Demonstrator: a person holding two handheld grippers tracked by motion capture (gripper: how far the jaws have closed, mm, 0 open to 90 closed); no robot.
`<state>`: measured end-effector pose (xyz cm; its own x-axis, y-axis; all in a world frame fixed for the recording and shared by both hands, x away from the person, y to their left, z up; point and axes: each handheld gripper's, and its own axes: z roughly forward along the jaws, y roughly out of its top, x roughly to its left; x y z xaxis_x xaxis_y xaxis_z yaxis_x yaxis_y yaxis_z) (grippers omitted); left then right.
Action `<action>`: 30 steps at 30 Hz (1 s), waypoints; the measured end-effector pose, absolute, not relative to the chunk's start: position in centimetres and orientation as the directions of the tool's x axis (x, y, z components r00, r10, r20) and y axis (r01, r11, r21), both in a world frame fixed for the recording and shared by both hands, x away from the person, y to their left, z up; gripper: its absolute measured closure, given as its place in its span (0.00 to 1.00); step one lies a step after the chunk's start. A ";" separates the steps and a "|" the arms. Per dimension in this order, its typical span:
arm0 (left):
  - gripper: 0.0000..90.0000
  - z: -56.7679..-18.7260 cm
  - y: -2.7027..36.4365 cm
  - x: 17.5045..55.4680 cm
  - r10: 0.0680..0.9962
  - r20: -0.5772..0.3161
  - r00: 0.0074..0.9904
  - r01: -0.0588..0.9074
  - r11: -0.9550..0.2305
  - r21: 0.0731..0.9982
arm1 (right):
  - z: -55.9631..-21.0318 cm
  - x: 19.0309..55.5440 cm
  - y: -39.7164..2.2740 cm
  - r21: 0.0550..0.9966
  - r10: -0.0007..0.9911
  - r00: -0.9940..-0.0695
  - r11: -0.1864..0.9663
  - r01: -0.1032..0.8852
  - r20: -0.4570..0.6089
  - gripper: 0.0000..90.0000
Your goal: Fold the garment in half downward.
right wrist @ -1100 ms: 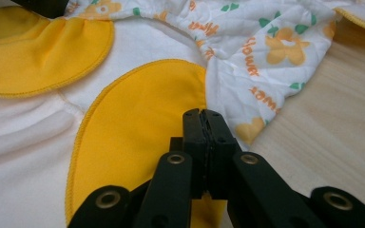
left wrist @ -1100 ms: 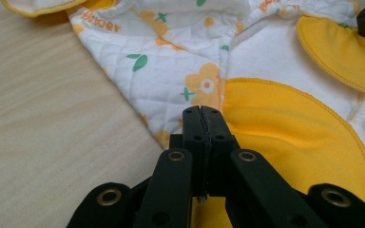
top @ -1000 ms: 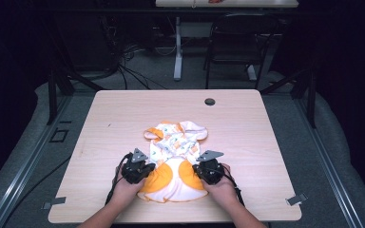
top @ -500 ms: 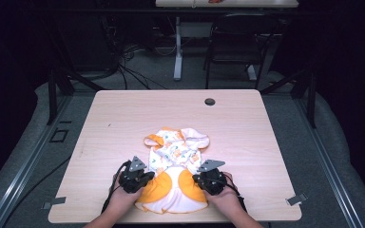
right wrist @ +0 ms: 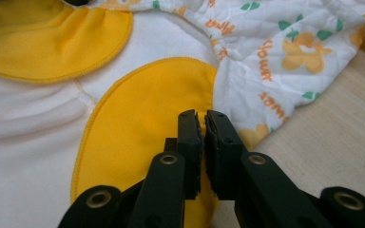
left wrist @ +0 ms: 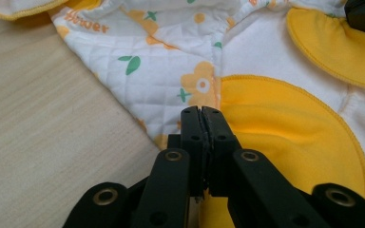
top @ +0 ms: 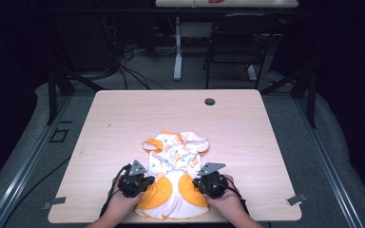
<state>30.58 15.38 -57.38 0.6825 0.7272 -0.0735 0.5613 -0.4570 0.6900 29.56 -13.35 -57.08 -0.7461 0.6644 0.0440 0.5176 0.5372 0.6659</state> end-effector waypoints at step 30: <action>0.95 -57.4 13.2 39.7 0.765 -0.016 0.643 0.572 -0.466 0.675 | -57.0 39.4 -10.2 0.637 0.705 -0.709 0.552 0.538 -0.011 0.97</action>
<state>39.70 13.17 -57.44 0.6434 0.7653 -0.0165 0.5720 -0.4664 0.6748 39.38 -10.19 -56.97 -0.7095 0.7046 -0.0112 0.5382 0.5520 0.6369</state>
